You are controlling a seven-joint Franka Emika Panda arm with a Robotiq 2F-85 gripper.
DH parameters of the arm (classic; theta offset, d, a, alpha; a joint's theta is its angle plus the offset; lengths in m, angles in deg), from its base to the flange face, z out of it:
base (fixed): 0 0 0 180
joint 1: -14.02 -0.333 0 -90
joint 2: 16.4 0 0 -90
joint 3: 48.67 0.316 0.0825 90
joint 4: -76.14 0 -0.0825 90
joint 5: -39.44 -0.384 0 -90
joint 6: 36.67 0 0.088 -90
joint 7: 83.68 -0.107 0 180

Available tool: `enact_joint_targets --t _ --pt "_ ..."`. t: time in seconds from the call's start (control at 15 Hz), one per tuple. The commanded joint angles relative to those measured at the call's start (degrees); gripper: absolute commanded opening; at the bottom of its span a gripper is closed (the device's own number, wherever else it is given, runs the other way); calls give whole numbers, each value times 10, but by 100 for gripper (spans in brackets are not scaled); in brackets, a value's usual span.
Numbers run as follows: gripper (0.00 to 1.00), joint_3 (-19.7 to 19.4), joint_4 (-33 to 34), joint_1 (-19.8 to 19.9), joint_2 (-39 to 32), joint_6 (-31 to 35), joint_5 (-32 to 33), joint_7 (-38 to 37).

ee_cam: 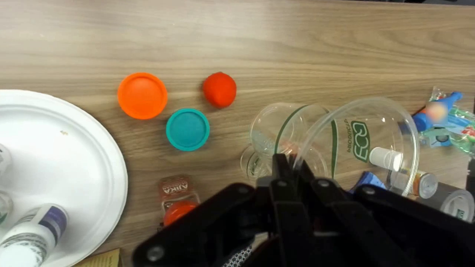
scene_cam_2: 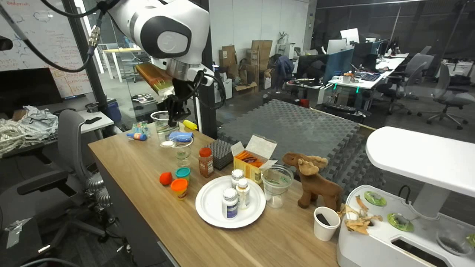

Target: Pick up all the objects surrounding the white plate and arrange them on the plate

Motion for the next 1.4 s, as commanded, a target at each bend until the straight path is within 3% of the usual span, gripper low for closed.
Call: enact_joint_targets --t 0.0,0.93,1.33 --pt "1 9 53 -2 -36 -7 -26 8" --pt "1 21 75 -16 -91 114 -36 5" --pt "1 24 73 -10 -108 127 -36 12"
